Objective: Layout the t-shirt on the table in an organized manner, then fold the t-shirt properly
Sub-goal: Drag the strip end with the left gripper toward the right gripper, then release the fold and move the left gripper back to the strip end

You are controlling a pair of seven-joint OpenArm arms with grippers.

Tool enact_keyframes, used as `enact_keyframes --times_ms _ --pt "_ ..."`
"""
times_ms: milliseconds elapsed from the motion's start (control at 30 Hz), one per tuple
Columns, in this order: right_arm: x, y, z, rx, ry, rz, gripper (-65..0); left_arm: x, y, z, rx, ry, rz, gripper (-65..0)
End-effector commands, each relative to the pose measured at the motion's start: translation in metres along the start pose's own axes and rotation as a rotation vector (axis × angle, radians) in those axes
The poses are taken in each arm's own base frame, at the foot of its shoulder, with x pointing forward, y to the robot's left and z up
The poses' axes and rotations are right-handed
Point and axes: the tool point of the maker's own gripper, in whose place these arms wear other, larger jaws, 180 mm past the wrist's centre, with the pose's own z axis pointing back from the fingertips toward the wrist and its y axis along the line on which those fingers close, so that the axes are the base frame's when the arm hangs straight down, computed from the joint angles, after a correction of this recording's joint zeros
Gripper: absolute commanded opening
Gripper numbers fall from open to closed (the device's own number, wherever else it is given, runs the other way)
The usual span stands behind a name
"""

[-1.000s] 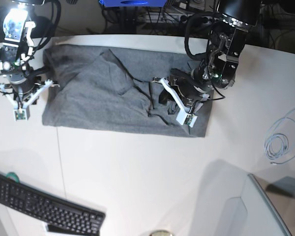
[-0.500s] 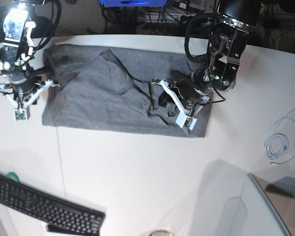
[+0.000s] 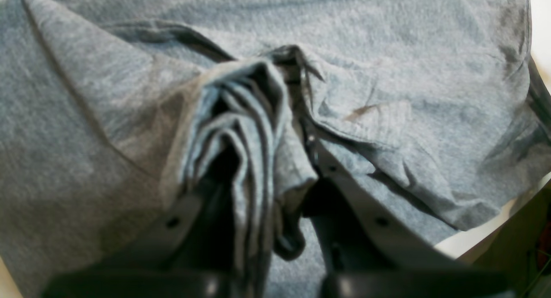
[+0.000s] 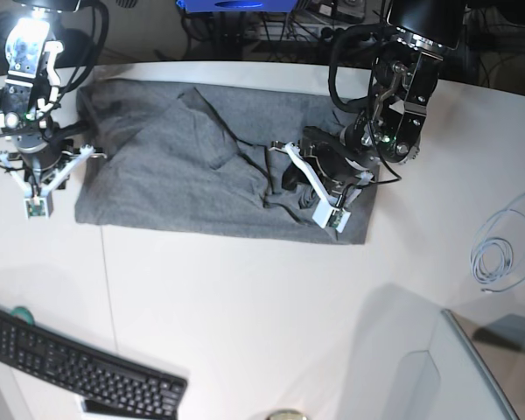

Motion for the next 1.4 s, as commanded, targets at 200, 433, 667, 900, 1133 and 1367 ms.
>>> enact_keyframes --times_ms 200,433,667,900,1133,1367 --pt "0.014 -0.005 0.002 -0.011 -0.044 0.002 -65.0 0.005 -0.031 -0.004 -0.075 -0.009 -0.058 -24.0" --pt "0.014 -0.005 0.002 -0.011 -0.044 0.002 -65.0 0.004 -0.083 -0.012 -0.191 -0.003 -0.105 -15.8" --pt "0.012 -0.005 0.002 -0.011 -0.040 0.003 -65.0 0.032 -0.140 0.005 -0.305 -0.093 -0.164 -18.9" --pt "0.011 -0.004 0.003 -0.012 -0.041 0.003 -65.0 0.037 -0.076 0.024 -0.151 -0.067 -0.121 -41.6" --pt "0.016 -0.004 0.007 -0.014 -0.058 0.000 -65.0 0.049 -0.030 0.035 -0.048 -0.102 -0.079 -65.0" --pt "0.049 -0.016 0.042 0.075 -0.238 -0.345 -60.2 0.005 0.092 0.079 0.230 -0.084 0.053 -65.0"
